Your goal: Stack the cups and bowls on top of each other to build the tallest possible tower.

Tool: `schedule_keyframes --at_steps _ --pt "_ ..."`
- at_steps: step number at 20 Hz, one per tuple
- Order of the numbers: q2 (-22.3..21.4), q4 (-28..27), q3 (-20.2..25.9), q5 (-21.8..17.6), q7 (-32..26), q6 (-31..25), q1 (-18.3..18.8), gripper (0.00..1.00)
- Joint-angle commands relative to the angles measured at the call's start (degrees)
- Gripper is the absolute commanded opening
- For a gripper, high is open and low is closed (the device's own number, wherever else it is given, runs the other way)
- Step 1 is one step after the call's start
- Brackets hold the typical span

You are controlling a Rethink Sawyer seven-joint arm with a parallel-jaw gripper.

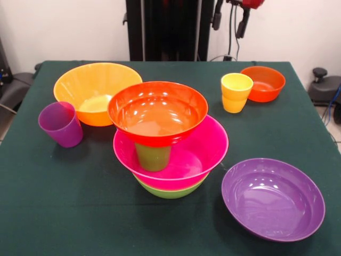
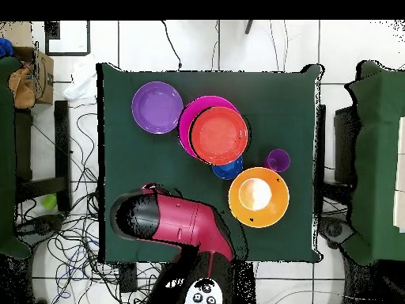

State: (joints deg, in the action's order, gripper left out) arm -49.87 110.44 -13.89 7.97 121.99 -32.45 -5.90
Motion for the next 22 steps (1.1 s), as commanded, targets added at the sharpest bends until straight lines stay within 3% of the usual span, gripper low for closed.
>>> schedule_keyframes --at_steps 1,10,22 --pt "5.82 3.84 1.86 2.09 13.45 6.39 -1.23 1.0" --pt "9.89 1.29 2.22 2.71 13.6 9.04 -0.35 1.0" --pt "11.75 0.59 2.71 5.49 14.63 11.07 -1.17 1.0"
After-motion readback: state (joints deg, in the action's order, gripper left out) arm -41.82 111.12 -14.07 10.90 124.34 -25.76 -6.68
